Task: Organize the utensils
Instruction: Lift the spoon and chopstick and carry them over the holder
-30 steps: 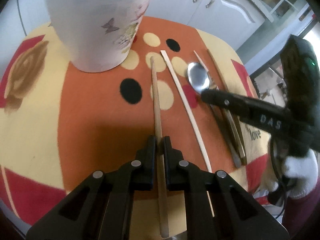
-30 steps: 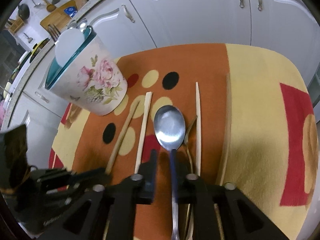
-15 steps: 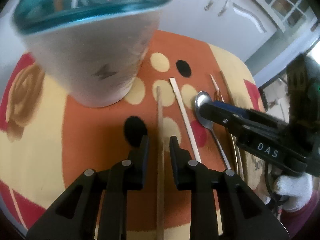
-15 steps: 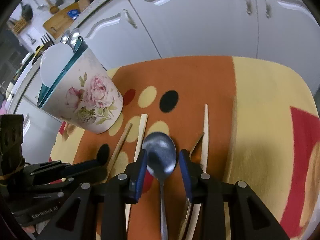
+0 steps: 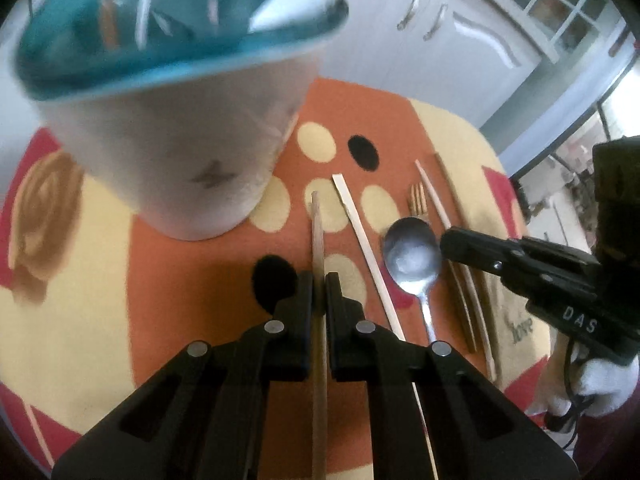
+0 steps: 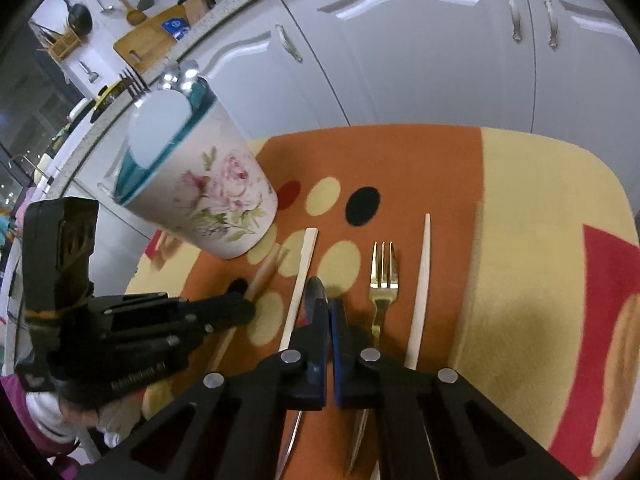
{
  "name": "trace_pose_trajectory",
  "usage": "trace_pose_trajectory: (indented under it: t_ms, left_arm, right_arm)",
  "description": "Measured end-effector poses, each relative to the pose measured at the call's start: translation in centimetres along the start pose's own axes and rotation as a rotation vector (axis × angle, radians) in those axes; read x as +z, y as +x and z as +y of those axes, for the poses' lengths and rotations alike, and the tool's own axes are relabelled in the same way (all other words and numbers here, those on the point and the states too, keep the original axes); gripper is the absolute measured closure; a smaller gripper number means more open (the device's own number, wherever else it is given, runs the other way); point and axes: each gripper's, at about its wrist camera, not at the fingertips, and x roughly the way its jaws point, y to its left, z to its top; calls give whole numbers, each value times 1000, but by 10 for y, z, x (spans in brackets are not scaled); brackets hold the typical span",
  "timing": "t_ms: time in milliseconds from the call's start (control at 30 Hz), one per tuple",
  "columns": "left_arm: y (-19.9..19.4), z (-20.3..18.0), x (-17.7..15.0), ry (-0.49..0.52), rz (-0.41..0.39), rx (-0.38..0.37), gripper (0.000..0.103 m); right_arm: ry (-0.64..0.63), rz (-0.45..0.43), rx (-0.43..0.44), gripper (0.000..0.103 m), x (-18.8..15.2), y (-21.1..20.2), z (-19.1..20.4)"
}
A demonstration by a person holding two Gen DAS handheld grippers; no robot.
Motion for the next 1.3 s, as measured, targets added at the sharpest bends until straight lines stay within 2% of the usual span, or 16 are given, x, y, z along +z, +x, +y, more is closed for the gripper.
trace_pose_trajectory:
  t_ms: [233,367,433,500,567,667,833,933,1000,1033,1067,1100,1200,1300]
  left_arm:
    - [-49,5,0,2,-88,-69,99]
    - [-60,7,1,-10,-105,-76,99]
    - [-65,8,-1,-21,-113,-78,99]
    - [-70,9,-2,-23,-120,-78,99]
    - [-72,9,-2,-25,-120,-76,99]
    - [-74,10,-3,-32,-121,-75,99]
    - [-76,11,-3,-39,-122,-74,99]
    - [-77,13,-4,-43,-123,-72,99]
    - [-76,14,-5,-47,-120,-72,99]
    - [-76,14,-5,-49,-118,-73,99]
    - [-75,15,-5,-51,-117,-74,99]
    - [-75,15,-5,-52,-117,-75,99]
    - [-79,14,-6,-50,-124,-82,99]
    - [-89,16,-6,-54,-142,-94,99]
  right_arm:
    - [-28,-63,5,102,-4,-32,18]
    - [-38,-50,-50,102,-2,-26,18]
    - [-25,-39,-53,99,1,-18,15]
    - [-52,-19,-56,82,0,-10,13]
    - [-101,-1,-86,78,1,-1,15]
    - [-144,32,-112,78,6,14,14]
    - [-211,83,-99,78,16,33,13]
    - [-223,134,-35,78,12,37,12]
    - [-244,149,-29,81,6,35,14]
    - [-248,148,-23,86,3,34,15]
    - [-239,149,-10,95,1,33,14]
    - [-214,134,6,99,0,29,13]
    - [-173,78,30,100,-2,14,13]
    - [-187,41,27,101,-4,0,21]
